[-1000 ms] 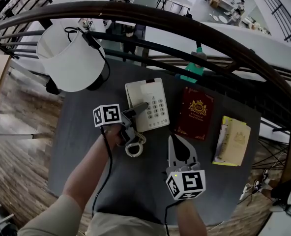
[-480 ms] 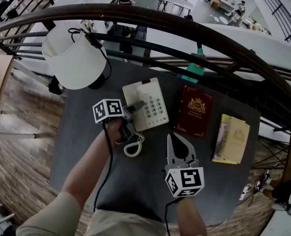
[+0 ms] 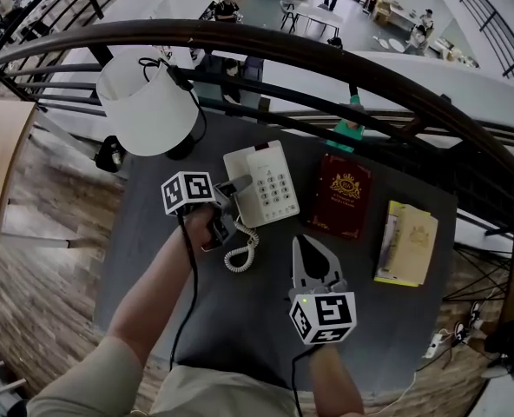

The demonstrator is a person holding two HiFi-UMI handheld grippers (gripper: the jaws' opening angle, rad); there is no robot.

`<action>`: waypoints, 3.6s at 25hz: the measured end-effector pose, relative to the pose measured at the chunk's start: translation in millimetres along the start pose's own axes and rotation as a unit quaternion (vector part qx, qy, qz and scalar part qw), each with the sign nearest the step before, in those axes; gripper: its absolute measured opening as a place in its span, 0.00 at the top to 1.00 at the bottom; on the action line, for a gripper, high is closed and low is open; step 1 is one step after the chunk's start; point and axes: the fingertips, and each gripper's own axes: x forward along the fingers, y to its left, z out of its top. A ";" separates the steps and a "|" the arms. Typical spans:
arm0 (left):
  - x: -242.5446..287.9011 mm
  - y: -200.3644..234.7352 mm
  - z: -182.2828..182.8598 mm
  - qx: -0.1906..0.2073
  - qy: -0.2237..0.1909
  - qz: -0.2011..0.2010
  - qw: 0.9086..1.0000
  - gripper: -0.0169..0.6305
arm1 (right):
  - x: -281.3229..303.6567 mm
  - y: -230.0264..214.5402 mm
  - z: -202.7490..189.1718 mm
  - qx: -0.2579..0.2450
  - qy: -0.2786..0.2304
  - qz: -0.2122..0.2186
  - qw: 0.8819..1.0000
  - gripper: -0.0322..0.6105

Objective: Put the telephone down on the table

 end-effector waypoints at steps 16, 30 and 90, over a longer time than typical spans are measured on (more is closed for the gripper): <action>-101.2 -143.3 -37.8 0.082 -0.031 -0.147 0.985 0.52 | -73.7 29.3 37.4 -0.023 -0.046 -0.016 0.999 0.95; -217.5 -253.4 -98.6 0.243 -0.052 -0.223 0.943 0.91 | -148.3 54.2 103.6 -0.059 -0.129 -0.024 0.990 0.95; -371.6 -249.3 -209.1 0.598 -0.327 -0.022 0.731 0.97 | -265.5 157.5 99.1 -0.154 -0.209 0.013 0.966 0.95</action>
